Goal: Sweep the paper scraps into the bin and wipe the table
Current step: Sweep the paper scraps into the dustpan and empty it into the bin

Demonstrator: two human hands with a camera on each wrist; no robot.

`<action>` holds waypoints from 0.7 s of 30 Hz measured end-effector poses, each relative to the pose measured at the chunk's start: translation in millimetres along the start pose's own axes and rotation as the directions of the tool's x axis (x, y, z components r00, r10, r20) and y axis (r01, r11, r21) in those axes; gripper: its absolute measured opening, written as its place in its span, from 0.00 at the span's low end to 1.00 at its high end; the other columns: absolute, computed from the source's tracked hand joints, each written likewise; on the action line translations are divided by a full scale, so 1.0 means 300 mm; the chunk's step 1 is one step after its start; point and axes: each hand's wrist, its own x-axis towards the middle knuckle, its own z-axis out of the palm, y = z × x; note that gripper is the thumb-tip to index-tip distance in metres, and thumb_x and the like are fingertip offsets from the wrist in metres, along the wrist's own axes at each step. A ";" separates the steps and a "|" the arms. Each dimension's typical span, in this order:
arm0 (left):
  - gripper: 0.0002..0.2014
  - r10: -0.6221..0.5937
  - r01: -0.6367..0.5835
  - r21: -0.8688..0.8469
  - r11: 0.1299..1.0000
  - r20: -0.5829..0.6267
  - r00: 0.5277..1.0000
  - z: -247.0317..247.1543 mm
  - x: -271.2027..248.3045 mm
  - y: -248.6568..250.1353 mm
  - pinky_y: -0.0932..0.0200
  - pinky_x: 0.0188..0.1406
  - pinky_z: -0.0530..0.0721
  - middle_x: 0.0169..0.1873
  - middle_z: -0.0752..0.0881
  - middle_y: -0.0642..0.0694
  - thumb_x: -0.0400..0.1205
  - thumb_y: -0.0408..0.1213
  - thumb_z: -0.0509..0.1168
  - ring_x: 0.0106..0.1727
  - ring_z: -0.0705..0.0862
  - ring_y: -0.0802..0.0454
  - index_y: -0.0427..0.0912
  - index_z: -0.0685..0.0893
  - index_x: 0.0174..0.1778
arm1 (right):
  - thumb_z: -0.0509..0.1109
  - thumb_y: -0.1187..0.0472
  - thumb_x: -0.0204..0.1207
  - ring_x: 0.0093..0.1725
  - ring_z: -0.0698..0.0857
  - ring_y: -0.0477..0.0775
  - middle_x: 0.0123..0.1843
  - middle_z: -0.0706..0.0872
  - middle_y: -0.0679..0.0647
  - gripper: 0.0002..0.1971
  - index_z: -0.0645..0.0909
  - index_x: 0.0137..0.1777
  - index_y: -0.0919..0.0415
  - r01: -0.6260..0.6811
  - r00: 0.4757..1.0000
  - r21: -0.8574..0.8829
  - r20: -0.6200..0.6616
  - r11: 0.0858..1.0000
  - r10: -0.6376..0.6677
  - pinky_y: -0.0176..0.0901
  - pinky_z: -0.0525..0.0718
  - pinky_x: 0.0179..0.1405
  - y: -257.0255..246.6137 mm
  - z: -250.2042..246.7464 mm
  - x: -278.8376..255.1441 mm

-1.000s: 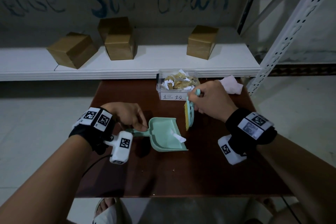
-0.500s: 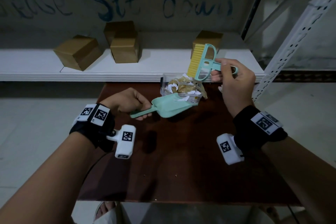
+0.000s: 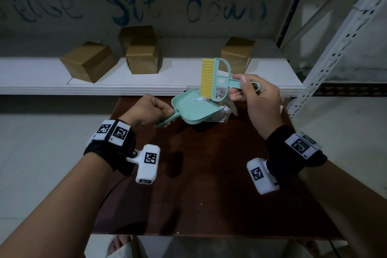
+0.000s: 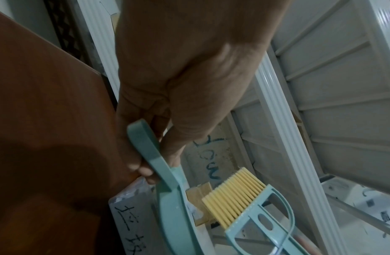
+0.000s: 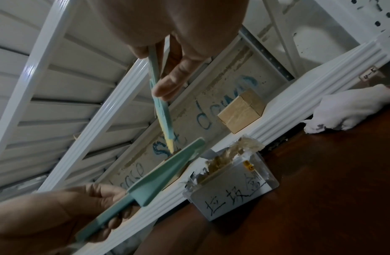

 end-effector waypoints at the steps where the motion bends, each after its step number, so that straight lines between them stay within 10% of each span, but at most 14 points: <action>1: 0.07 0.006 -0.007 -0.008 1.000 -0.016 1.000 0.004 -0.005 0.011 0.67 0.27 0.84 0.35 0.92 0.39 0.84 0.35 0.73 0.26 0.85 0.61 0.42 0.94 0.42 | 0.65 0.61 0.91 0.44 0.92 0.67 0.44 0.94 0.61 0.13 0.89 0.64 0.65 0.007 0.999 -0.014 0.037 1.000 -0.006 0.55 0.94 0.50 0.006 0.006 -0.003; 12: 0.08 0.006 -0.009 -0.064 0.998 -0.045 0.999 0.007 -0.025 0.039 0.74 0.22 0.78 0.26 0.89 0.48 0.85 0.31 0.71 0.20 0.83 0.65 0.29 0.93 0.52 | 0.67 0.57 0.90 0.46 0.93 0.47 0.49 0.94 0.52 0.13 0.88 0.69 0.58 -0.009 0.996 -0.144 0.084 0.990 0.021 0.39 0.92 0.52 0.069 0.016 0.014; 21: 0.11 -0.093 0.091 -0.280 0.956 0.006 0.996 -0.014 -0.028 0.021 0.67 0.25 0.84 0.30 0.89 0.36 0.87 0.34 0.68 0.25 0.87 0.53 0.28 0.90 0.47 | 0.64 0.59 0.91 0.50 0.92 0.54 0.51 0.93 0.56 0.13 0.87 0.70 0.55 0.044 0.999 -0.086 -0.027 0.995 -0.047 0.39 0.92 0.54 0.036 0.024 0.011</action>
